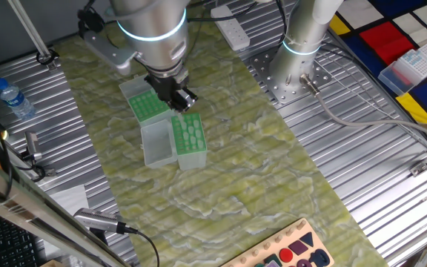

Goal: Transfer all large pipette tips from one holder to another

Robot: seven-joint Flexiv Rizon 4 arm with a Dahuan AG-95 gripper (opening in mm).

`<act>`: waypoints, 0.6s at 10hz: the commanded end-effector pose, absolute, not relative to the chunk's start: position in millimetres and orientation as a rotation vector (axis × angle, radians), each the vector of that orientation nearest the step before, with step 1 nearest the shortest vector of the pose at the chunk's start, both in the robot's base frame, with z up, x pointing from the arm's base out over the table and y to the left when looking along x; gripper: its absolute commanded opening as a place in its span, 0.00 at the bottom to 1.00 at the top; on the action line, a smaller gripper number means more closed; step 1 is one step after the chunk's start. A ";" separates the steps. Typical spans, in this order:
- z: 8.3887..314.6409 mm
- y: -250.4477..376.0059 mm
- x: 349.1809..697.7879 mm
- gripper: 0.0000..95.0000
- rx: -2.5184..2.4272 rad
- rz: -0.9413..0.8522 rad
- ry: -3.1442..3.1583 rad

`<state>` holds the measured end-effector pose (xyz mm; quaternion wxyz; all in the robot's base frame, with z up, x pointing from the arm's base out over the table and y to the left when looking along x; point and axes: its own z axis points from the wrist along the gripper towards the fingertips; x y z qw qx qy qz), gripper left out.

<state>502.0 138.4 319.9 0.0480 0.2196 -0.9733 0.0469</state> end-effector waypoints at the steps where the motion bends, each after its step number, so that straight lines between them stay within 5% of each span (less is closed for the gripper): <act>1: 323.7 107.7 494.4 0.00 1.002 0.269 -2.848; 6: 309.3 72.0 499.9 0.00 1.215 0.334 -2.746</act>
